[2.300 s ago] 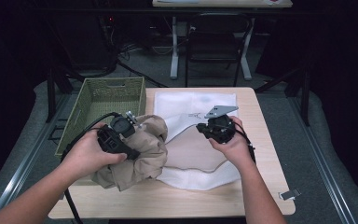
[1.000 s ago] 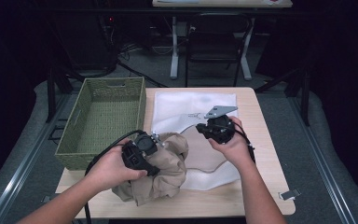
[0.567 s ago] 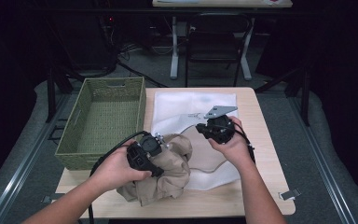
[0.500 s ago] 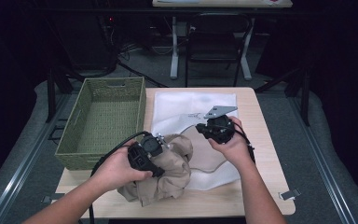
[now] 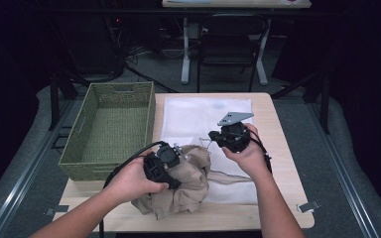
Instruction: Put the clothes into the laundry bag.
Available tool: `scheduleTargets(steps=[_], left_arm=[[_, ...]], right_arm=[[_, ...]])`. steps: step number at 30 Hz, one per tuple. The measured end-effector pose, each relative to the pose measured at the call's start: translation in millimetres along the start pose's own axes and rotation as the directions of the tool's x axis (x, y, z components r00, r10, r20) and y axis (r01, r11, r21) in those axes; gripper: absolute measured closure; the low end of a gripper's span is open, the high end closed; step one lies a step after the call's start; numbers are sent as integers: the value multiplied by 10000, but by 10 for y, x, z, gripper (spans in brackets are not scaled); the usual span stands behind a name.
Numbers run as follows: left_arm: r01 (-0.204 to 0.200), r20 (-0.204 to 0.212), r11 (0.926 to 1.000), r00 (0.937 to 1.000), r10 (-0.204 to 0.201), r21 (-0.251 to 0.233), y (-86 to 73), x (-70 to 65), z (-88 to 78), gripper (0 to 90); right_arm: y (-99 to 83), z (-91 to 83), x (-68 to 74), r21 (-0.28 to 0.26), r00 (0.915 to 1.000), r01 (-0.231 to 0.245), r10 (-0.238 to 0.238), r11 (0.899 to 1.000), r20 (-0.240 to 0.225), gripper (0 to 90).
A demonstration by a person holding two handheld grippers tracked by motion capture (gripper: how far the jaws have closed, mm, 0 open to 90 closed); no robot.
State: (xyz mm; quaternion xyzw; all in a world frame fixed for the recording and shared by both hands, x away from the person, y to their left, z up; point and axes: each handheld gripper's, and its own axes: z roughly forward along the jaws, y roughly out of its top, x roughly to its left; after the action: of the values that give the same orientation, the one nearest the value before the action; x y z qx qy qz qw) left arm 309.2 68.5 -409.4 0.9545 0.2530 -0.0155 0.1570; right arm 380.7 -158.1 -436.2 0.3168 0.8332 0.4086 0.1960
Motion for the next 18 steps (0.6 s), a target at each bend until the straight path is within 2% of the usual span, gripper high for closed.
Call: scheduleTargets(steps=[10, 18], left_arm=[[-31, -16, 10000, 10000, 31, -21, 0, 14, 48, 657], [121, 72, 9998, 9999, -120, -186, -38, 39, 66, 657]], right_arm=[[0, -4, 0, -20, 10000, -25, 25, 10000, 1, 869], [-6, -5, -7, 15, 10000, -50, 50, 10000, 27, 862]])
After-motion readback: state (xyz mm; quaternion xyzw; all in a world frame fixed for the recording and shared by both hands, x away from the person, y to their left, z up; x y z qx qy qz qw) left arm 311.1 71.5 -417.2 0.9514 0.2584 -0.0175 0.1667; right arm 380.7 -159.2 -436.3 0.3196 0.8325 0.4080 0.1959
